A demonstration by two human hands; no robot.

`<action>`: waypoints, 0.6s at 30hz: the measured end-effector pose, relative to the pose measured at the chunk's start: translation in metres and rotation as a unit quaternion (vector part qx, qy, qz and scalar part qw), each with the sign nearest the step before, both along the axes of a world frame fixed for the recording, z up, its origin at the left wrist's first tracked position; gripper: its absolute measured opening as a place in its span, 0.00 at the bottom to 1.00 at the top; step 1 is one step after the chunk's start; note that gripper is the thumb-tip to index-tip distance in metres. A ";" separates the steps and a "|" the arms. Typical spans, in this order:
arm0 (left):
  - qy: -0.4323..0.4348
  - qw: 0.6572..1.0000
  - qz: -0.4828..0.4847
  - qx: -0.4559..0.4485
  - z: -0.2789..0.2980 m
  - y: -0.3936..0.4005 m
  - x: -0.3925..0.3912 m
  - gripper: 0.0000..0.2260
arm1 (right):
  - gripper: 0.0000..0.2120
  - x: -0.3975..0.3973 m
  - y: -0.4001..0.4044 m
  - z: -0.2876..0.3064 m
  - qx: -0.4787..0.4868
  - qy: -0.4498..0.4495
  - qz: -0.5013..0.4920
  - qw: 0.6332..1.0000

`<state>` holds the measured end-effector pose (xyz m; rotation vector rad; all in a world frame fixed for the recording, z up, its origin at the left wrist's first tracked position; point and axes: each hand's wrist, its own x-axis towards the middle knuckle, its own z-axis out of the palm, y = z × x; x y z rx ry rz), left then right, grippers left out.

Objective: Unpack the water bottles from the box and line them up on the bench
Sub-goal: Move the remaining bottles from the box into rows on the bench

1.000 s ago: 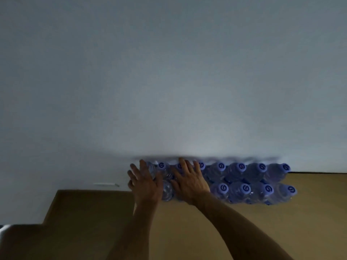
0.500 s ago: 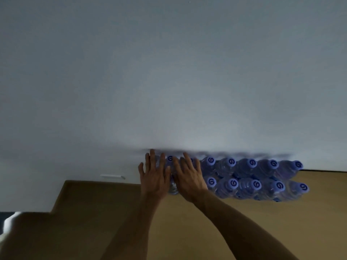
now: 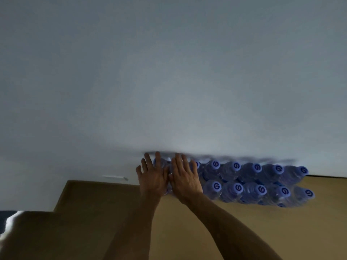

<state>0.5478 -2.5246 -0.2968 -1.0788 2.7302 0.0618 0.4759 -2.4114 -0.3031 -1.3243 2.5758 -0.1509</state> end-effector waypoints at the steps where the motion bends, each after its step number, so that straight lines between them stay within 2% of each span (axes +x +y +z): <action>1: 0.006 1.000 -0.011 0.004 0.003 -0.001 0.001 0.33 | 0.30 -0.002 0.000 0.003 -0.002 -0.005 0.002 1.000; 6: 0.037 0.998 -0.004 0.060 -0.009 0.004 -0.001 0.32 | 0.30 -0.009 0.004 0.001 0.002 -0.014 0.033 0.999; 11: 0.015 0.999 -0.026 0.044 -0.008 0.002 -0.002 0.32 | 0.28 -0.006 0.001 0.000 -0.024 -0.018 -0.001 1.000; 14: 0.026 0.998 -0.065 -0.002 0.005 0.000 0.005 0.31 | 0.26 -0.003 0.002 0.008 -0.036 0.012 -0.015 0.999; 18: 0.071 0.986 -0.152 0.010 0.002 0.005 0.013 0.29 | 0.26 -0.010 0.006 0.014 -0.053 0.011 -0.018 0.998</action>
